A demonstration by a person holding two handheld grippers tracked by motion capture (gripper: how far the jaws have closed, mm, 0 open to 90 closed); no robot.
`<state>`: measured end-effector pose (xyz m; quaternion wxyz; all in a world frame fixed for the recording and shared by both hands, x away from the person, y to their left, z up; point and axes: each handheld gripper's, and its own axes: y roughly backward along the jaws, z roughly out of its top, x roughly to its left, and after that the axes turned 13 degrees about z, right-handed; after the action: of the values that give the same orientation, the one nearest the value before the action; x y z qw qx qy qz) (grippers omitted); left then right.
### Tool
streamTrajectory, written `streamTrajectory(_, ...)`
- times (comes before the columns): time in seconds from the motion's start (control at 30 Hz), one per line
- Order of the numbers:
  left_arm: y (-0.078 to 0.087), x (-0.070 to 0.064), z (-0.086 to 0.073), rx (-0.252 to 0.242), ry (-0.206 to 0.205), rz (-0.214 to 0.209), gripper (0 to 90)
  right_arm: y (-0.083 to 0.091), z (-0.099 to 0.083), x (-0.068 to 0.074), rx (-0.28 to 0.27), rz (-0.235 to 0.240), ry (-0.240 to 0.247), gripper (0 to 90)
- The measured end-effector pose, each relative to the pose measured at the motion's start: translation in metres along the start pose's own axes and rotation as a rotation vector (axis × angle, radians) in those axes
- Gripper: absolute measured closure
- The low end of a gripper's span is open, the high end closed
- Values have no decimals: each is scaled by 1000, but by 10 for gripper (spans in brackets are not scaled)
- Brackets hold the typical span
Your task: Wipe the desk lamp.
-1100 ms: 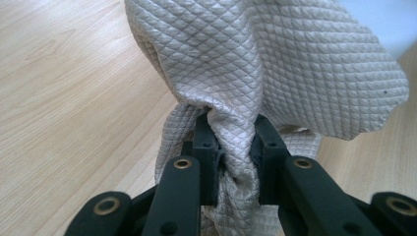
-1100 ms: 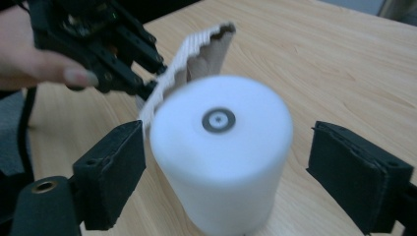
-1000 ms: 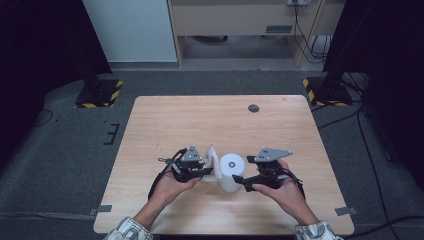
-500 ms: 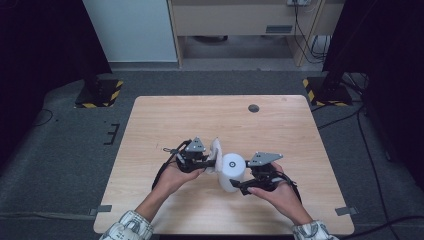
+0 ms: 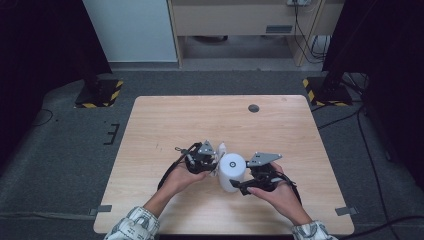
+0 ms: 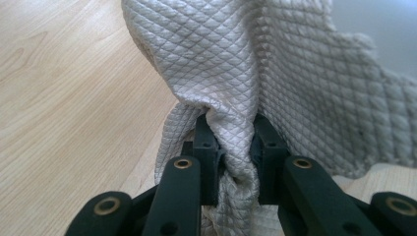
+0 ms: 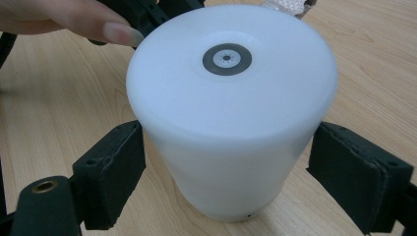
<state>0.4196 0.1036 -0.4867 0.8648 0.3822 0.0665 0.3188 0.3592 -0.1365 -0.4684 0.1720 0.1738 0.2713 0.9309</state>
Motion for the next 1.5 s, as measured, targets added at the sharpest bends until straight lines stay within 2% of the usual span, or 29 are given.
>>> streamTrajectory(0.13,11,6,3,-55,49,-13,758,-1,0,0,0,-1,-1,142)
streamTrajectory(0.2,12,6,3,-62,53,-14,758,-2,0,-1,2,1,0,142)
streamTrajectory(0.43,3,0,-1,-13,15,-20,758,-2,-1,-2,7,-1,1,138)
streamTrajectory(0.63,-6,-3,-6,50,-39,-11,758,-3,-1,-1,5,-6,1,137)
streamTrajectory(0.7,-5,-2,-5,38,-26,-8,758,-3,-1,-1,5,-8,2,138)
streamTrajectory(0.8,4,1,-3,-9,20,-19,758,-3,-1,-1,6,-8,3,139)
streamTrajectory(0.93,12,6,-1,-42,50,-24,758,-4,-1,0,11,-1,6,151)
streamTrajectory(1.03,8,6,-3,-21,44,-25,758,-6,-1,1,14,1,8,156)
streamTrajectory(1.23,-5,0,-9,72,-37,-13,758,-6,0,2,15,1,7,157)
streamTrajectory(1.4,4,3,-7,18,15,-18,758,-6,0,2,13,2,15,158)
streamTrajectory(1.5,11,8,-7,-9,51,-37,758,-8,0,4,12,2,18,159)
